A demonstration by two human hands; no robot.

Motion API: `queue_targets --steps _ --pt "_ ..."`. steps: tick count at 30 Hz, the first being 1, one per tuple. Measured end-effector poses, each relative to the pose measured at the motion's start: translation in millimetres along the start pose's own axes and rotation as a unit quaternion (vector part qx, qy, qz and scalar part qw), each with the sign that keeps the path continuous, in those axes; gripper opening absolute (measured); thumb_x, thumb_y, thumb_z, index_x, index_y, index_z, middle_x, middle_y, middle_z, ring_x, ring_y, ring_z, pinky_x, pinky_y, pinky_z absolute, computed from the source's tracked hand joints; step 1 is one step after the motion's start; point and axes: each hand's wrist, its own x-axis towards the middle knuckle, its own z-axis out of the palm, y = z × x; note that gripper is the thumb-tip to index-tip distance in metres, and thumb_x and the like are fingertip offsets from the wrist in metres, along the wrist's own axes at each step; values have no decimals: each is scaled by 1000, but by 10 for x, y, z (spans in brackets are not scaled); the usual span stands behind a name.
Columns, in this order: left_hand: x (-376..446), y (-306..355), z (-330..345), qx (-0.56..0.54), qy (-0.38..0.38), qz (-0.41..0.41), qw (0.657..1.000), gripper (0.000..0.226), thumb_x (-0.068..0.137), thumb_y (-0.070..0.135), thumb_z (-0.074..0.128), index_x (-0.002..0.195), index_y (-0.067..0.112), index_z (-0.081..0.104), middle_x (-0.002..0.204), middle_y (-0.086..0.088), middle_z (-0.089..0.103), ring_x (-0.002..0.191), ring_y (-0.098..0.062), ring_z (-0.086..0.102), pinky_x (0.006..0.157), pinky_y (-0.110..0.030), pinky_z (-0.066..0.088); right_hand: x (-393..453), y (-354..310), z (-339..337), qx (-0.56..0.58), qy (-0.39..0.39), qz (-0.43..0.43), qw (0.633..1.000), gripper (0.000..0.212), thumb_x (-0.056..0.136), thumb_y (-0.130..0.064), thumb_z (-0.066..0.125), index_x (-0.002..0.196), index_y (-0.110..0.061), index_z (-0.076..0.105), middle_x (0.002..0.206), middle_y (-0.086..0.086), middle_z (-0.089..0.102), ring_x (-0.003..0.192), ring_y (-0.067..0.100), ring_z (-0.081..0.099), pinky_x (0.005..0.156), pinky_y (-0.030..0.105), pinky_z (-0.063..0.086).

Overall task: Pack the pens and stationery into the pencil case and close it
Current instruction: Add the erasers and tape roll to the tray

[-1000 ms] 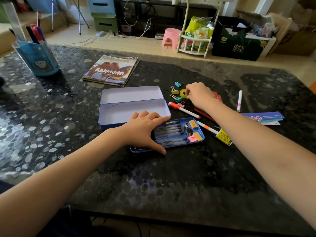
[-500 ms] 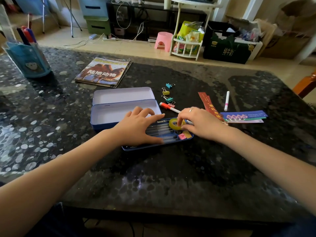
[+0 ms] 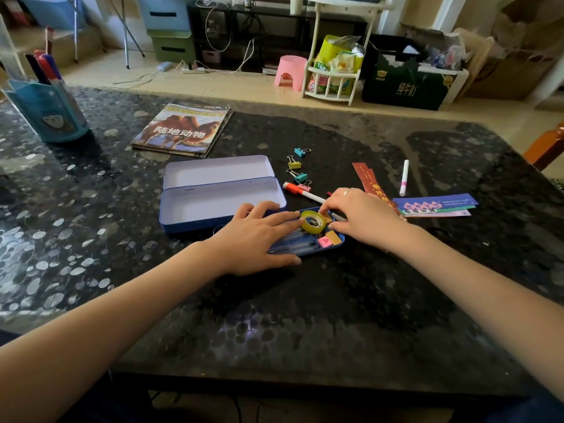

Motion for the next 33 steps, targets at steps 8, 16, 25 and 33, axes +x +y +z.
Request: queue_targets --steps 8,16,25,33 --pt "7 44 13 1 8 19 1000 75 86 70 31 149 35 11 156 16 13 141 -13 9 113 -38 12 110 19 -18 3 -50 10 999 32 88 -25 62 117 -32 55 123 -2 50 108 15 52 87 36 50" --pt "109 66 11 -4 74 27 997 54 95 53 33 143 32 28 148 9 31 133 -15 27 105 -33 25 766 192 -221 137 42 59 988 32 92 -7 48 120 -21 55 119 5 60 104 19 56 87 33 48" --pt "543 87 20 -24 144 58 988 25 94 31 49 117 23 57 126 3 51 118 -17 41 91 -31 35 1350 270 -52 115 -7 27 993 27 88 -6 59 108 -21 69 117 3 65 107 18 59 90 30 47" --pt "591 -42 -37 -178 222 -63 957 20 93 26 53 104 10 60 115 -5 54 106 -23 44 92 -35 39 1477 300 14 167 99 26 981 34 90 -3 47 107 -25 66 112 4 63 101 20 59 90 42 50"
